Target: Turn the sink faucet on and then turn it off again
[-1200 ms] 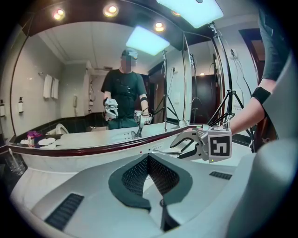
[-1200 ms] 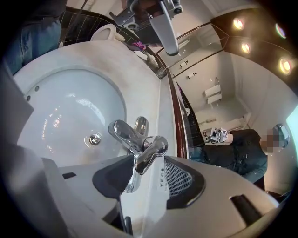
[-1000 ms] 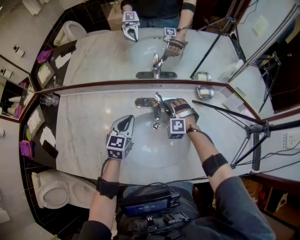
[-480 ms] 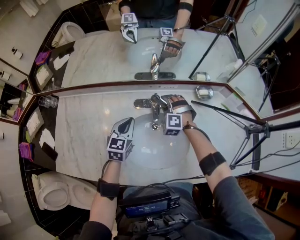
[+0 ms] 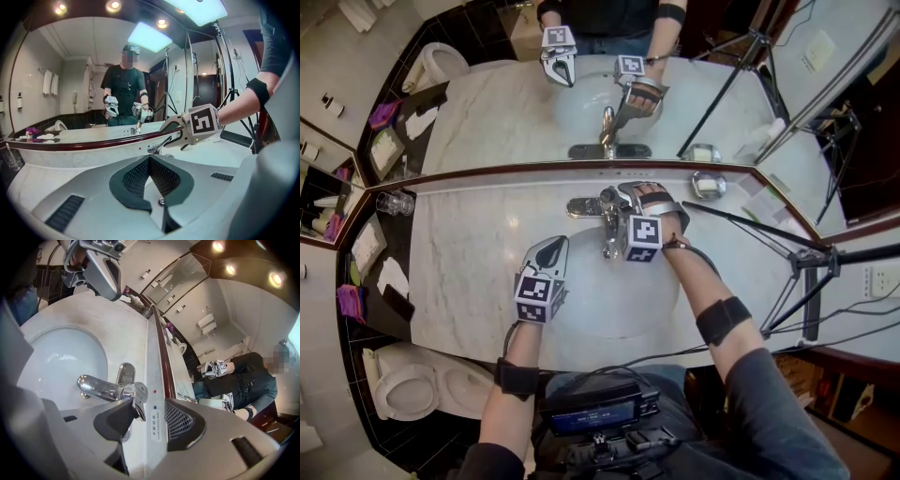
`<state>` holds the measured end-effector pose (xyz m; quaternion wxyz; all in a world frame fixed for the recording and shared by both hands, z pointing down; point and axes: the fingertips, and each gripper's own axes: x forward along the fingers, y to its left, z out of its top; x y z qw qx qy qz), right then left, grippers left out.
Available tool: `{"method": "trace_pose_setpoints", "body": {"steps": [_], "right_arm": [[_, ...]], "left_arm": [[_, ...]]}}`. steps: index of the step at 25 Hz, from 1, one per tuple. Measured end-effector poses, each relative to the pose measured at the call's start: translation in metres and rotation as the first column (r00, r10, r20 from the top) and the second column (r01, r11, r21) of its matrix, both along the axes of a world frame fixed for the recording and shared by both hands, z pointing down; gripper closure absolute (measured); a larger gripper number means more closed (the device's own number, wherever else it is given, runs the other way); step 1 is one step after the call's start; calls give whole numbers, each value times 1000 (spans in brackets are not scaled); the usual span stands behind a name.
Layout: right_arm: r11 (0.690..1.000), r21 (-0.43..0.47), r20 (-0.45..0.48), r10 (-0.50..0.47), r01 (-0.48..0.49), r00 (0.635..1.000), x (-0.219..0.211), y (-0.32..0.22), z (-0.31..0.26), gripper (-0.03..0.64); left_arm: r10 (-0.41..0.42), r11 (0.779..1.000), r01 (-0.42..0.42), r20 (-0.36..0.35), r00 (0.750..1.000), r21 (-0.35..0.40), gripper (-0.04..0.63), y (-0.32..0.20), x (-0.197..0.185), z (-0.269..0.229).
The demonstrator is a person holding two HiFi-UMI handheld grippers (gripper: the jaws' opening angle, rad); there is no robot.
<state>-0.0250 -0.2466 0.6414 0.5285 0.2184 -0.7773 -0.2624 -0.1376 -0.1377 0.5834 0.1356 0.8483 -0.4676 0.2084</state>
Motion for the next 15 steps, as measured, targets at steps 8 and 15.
{"method": "trace_pose_setpoints", "body": {"steps": [8,15], "right_arm": [[1000,-7,3,14,-14,1000,2,-2,1,394],[999,9,-17,43,-43,999,5,1,0,390]], "left_arm": [[-20,1000,20,11,1000,6,595,-1,-5,5],[-36,999,36,25,999,5,595,2,-11,5]]}}
